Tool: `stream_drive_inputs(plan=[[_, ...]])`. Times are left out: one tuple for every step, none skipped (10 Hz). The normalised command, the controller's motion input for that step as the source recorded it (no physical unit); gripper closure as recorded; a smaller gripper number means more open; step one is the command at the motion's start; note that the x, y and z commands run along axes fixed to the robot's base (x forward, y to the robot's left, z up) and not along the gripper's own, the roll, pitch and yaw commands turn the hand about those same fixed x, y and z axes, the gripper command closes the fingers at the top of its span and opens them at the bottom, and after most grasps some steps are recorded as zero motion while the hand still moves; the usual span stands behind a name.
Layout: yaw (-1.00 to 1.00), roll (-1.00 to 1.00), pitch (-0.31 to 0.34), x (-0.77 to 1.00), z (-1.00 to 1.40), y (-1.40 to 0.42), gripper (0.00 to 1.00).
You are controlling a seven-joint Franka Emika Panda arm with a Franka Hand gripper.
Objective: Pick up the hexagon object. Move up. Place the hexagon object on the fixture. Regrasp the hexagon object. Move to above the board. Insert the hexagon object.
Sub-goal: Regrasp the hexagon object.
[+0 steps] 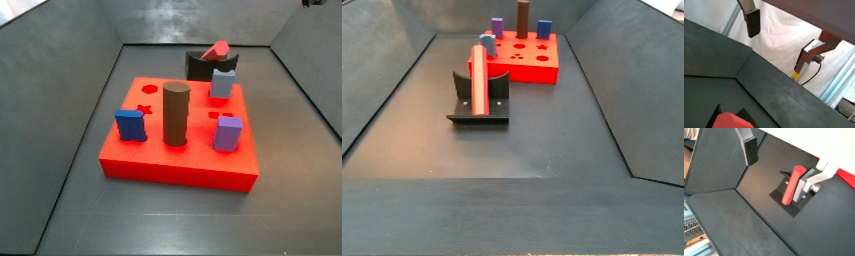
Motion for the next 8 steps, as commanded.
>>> stream_drive_inputs(plan=[[0.10,0.15,0.025,0.04,-1.00,0.04,0.00],[0.09,0.12,-0.016,0.05,-1.00,0.04,0.00],[0.09,0.10,-0.033,0.05,-1.00,0.04,0.00],[0.07,0.07,-0.058,0.06,-1.00,0.04,0.00],[0.06,0.07,-0.065,0.07,-1.00,0.03,0.00],[0.03,0.07,-0.072,0.08,-1.00,0.03,0.00],[0.02,0.07,-0.073,0.09,-1.00,0.03,0.00],[0.01,0.07,-0.065,0.10,-1.00,0.03,0.00]])
